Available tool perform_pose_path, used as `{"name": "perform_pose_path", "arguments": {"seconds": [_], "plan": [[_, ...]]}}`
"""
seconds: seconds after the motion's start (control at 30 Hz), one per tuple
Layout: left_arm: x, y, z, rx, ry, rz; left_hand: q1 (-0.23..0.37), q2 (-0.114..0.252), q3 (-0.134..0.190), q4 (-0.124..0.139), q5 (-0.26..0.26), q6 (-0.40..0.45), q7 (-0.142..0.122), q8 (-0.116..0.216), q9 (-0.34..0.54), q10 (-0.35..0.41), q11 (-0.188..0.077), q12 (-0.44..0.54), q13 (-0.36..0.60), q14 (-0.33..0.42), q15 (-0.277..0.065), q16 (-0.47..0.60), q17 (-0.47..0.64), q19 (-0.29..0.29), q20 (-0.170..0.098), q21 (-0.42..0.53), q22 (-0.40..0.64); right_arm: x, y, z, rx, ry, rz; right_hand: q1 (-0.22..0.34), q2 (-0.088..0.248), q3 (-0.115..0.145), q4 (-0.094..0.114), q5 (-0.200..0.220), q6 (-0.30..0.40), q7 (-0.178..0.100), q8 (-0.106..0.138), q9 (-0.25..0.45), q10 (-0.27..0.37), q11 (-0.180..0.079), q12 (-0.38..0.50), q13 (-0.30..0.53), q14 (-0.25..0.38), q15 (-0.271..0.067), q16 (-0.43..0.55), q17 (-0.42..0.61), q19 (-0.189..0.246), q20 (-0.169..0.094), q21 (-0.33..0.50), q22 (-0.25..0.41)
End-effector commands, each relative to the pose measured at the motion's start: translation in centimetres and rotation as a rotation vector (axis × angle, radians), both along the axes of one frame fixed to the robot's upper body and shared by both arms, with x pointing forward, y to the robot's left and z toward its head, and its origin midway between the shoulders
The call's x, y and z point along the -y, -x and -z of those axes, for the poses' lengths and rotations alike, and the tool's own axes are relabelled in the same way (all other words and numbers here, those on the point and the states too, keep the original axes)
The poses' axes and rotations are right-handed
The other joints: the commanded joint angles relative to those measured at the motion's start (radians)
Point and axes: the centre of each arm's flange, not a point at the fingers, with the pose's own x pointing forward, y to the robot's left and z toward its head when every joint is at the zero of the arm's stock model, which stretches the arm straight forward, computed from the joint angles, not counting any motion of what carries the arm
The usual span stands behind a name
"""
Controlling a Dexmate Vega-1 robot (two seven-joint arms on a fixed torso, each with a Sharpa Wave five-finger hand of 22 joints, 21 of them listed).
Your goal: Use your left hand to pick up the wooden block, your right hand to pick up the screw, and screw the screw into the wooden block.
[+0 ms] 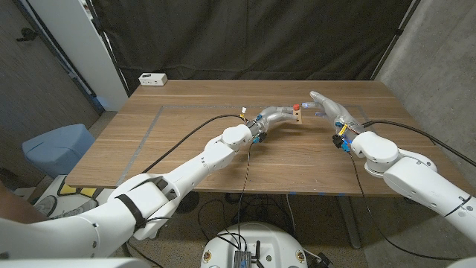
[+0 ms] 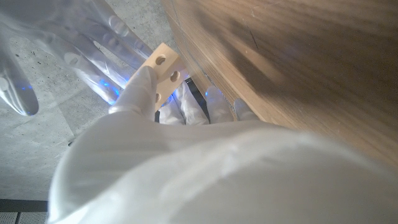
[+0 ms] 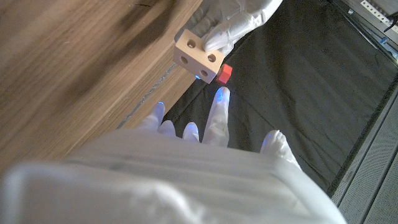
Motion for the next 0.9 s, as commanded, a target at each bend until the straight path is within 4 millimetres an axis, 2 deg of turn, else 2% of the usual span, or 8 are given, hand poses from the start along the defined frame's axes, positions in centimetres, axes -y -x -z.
{"name": "perform_pose_path", "arguments": {"seconds": [0.03, 0.3, 0.33, 0.63, 0.9], "plan": [[-0.1, 0.2, 0.1, 0.004, -0.007, -0.006, -0.052, 0.061, 0.097, 0.089, 0.005, 0.089, 0.078, 0.010, 0.002, 0.009, 0.003, 0.008, 0.005, 0.004, 0.006, 0.005, 0.003, 0.007, 0.002, 0.003, 0.006, 0.0, -0.4, -0.1, 0.016, 0.005, 0.012, -0.006, -0.014, -0.002, -0.002, 0.000, -0.013, 0.001, -0.004, 0.001, -0.014, 0.002, -0.003, 0.000, -0.005, 0.004, -0.005, 0.004, -0.001, -0.031, -0.002, 0.004], [-0.2, 0.5, 0.1, 0.005, -0.009, -0.008, -0.052, 0.061, 0.096, 0.089, 0.005, 0.089, 0.077, 0.011, 0.002, 0.009, 0.002, 0.007, 0.005, 0.003, 0.007, 0.005, 0.003, 0.007, 0.001, 0.003, 0.006, -0.3, -0.8, -0.3, -0.001, 0.024, -0.003, -0.012, -0.015, -0.004, 0.001, 0.000, -0.053, -0.004, -0.017, 0.001, -0.035, 0.007, -0.009, 0.000, -0.013, 0.003, -0.008, 0.005, -0.003, -0.037, -0.003, 0.004], [-0.1, 0.5, 0.1, 0.005, -0.009, -0.008, -0.052, 0.060, 0.096, 0.089, 0.005, 0.089, 0.077, 0.011, 0.002, 0.008, 0.003, 0.007, 0.005, 0.003, 0.007, 0.005, 0.003, 0.007, 0.001, 0.003, 0.006, -0.3, -0.9, -0.3, -0.001, 0.026, -0.005, -0.014, -0.015, -0.005, 0.002, 0.000, -0.061, -0.005, -0.017, 0.002, -0.042, 0.010, -0.011, 0.000, -0.018, 0.004, -0.009, 0.006, -0.003, -0.024, -0.003, 0.004], [-0.2, 0.7, 0.1, 0.011, -0.011, -0.011, -0.051, 0.059, 0.096, 0.087, 0.005, 0.090, 0.077, 0.011, 0.002, 0.010, 0.003, 0.008, 0.005, 0.003, 0.006, 0.005, 0.002, 0.007, 0.001, 0.003, 0.006, -0.6, -1.4, -0.4, -0.015, 0.032, -0.030, -0.024, -0.017, -0.009, 0.007, 0.001, -0.100, -0.013, -0.021, 0.002, -0.069, 0.016, -0.014, 0.000, -0.034, 0.008, -0.013, 0.008, -0.012, 0.021, -0.005, 0.005], [-0.1, 0.9, 0.2, 0.013, -0.009, -0.006, -0.050, 0.059, 0.095, 0.086, 0.004, 0.087, 0.077, 0.010, 0.002, 0.010, 0.003, 0.008, 0.005, 0.003, 0.006, 0.006, 0.003, 0.008, 0.001, 0.003, 0.006, -0.8, -1.5, -0.5, -0.016, 0.037, -0.042, -0.028, -0.018, -0.011, 0.009, 0.001, -0.111, -0.015, -0.021, 0.002, -0.075, 0.016, -0.014, 0.000, -0.038, 0.011, -0.013, 0.008, -0.014, 0.034, -0.005, 0.005]]}}
